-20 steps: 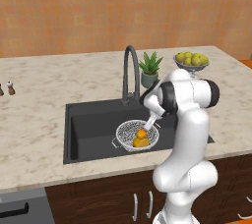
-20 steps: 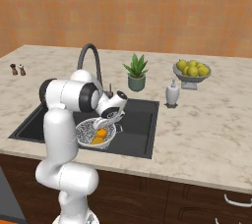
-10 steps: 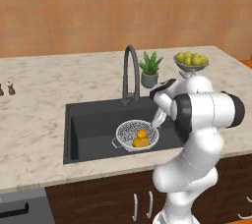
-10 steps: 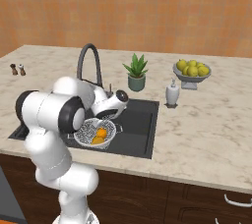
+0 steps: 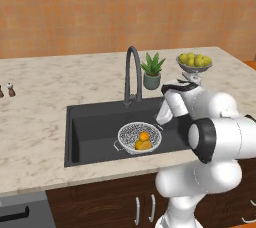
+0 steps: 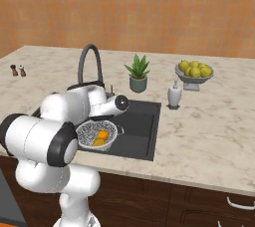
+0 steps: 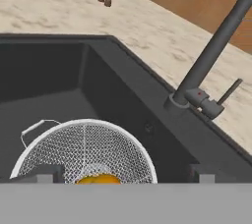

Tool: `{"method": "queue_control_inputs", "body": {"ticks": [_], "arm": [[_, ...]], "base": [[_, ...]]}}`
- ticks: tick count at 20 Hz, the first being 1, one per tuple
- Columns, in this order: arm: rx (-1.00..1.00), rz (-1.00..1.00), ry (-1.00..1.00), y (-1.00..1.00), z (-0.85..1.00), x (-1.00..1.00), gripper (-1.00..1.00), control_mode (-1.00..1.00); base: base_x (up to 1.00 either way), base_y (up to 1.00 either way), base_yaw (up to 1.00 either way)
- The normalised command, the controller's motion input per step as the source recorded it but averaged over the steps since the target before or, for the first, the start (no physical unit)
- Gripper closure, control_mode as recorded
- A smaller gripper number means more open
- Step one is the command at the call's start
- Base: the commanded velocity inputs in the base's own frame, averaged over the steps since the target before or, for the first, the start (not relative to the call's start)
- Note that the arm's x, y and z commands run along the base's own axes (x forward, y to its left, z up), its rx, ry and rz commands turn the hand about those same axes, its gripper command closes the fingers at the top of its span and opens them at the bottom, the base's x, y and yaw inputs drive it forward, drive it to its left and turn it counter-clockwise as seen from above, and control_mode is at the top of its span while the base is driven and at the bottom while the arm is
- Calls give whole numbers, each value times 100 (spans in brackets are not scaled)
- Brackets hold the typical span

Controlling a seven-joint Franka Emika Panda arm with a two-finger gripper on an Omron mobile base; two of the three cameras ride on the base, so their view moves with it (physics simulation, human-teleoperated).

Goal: Put the colander in the sink, put the orange, mango, mango in the colander, and turn on the sink faucet and pour water over the colander.

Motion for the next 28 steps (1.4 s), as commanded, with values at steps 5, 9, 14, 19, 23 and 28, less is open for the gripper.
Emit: {"method": "queue_control_inputs", "body": {"ticks": [5, 9, 14, 19, 23, 28], "arm": [[22, 0, -14, -1, 34, 11, -100, -100], [23, 0, -12, -6, 6, 46, -100, -100], [19, 0, -8, -9, 19, 38, -100, -100], [13, 0, -4, -1, 4, 41, -100, -100], [2, 0, 0, -1, 16, 28, -100, -100], [0, 0, 0, 0, 9, 33, -100, -100]], "base": [[0, 0, 0], [0, 0, 0], [0, 0, 0], [0, 0, 0], [0, 0, 0], [0, 0, 0]]}}
